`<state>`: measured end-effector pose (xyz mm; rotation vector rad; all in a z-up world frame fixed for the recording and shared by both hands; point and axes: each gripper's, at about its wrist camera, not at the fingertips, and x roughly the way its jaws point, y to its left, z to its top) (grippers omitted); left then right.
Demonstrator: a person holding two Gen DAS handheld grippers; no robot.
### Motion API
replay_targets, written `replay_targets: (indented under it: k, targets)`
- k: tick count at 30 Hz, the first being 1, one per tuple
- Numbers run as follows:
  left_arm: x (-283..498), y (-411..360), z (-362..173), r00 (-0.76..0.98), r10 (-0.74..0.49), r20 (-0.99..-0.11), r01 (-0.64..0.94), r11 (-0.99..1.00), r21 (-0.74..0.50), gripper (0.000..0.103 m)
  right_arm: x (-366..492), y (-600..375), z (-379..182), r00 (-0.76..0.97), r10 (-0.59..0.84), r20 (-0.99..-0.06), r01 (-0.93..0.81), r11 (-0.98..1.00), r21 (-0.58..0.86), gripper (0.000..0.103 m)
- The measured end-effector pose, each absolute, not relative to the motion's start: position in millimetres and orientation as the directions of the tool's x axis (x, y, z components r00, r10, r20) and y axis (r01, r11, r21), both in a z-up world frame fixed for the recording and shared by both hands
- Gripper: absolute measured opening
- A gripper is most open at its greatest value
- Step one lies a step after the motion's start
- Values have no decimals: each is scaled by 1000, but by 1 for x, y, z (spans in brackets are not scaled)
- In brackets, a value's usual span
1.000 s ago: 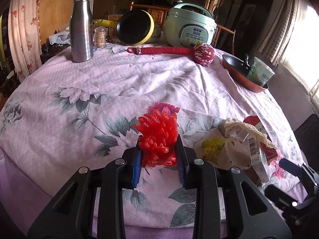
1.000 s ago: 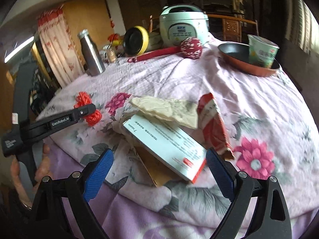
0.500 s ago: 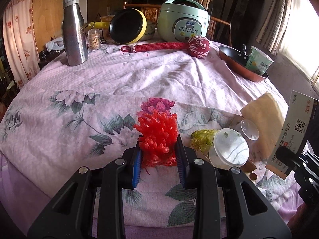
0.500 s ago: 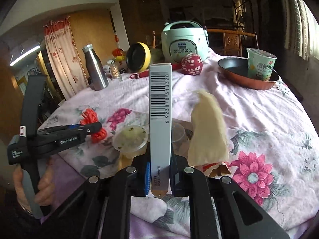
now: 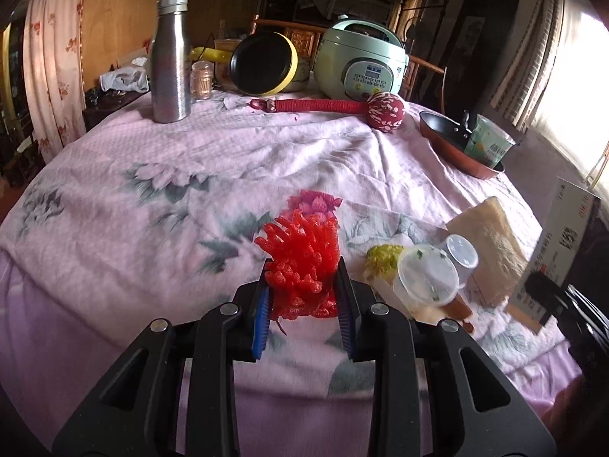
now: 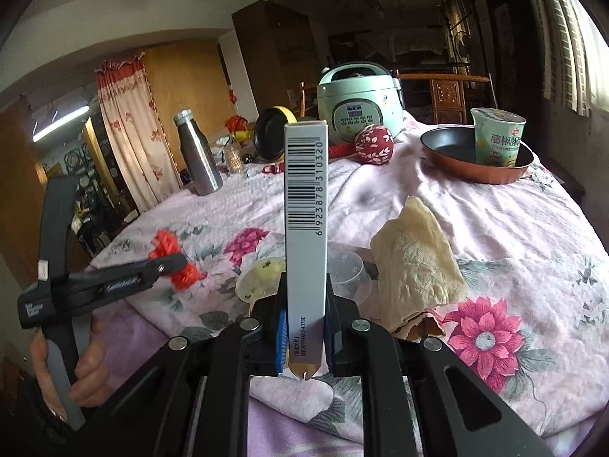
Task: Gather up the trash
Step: 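Lift the white medicine box with the right tool while the left holds the flower, then carry flower and medicine box to the red basket and open both tools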
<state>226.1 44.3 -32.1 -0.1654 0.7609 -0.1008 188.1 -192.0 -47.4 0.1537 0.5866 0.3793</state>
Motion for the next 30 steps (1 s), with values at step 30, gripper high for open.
replay_targets:
  k: [30]
  targets:
    - [-66,322,-15,710,360,-605,-589,775,-230,31,49,24,11,434,790,-432,-758,580,300,16]
